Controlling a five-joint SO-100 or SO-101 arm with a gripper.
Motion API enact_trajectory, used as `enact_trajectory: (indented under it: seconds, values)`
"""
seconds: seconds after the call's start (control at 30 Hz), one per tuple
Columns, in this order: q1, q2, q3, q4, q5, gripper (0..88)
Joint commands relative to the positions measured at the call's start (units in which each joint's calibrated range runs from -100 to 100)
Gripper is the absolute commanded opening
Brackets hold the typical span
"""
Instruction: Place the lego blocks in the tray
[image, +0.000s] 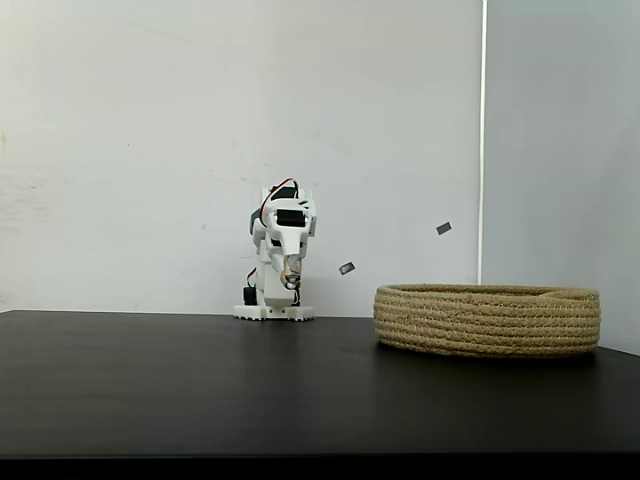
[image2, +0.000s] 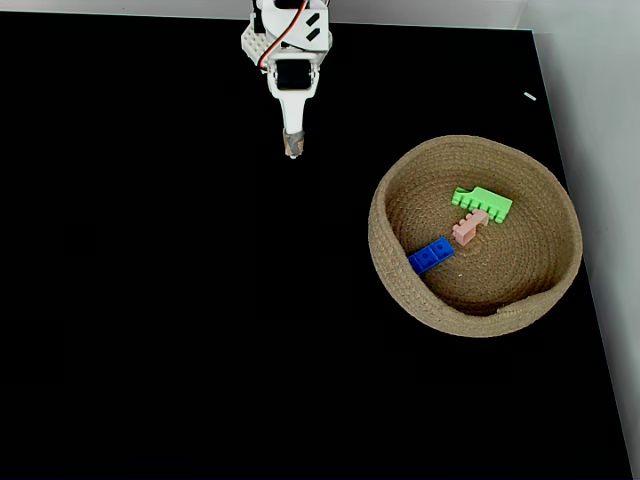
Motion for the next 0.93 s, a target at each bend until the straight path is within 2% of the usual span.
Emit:
enact_trajectory:
  seconds: [0.0,0.9]
  values:
    - [0.4,-0.6,0.7,-0.1,-0.4,0.2]
    - [1.1,-0.6,0.7,0.0,-0.7,0.2]
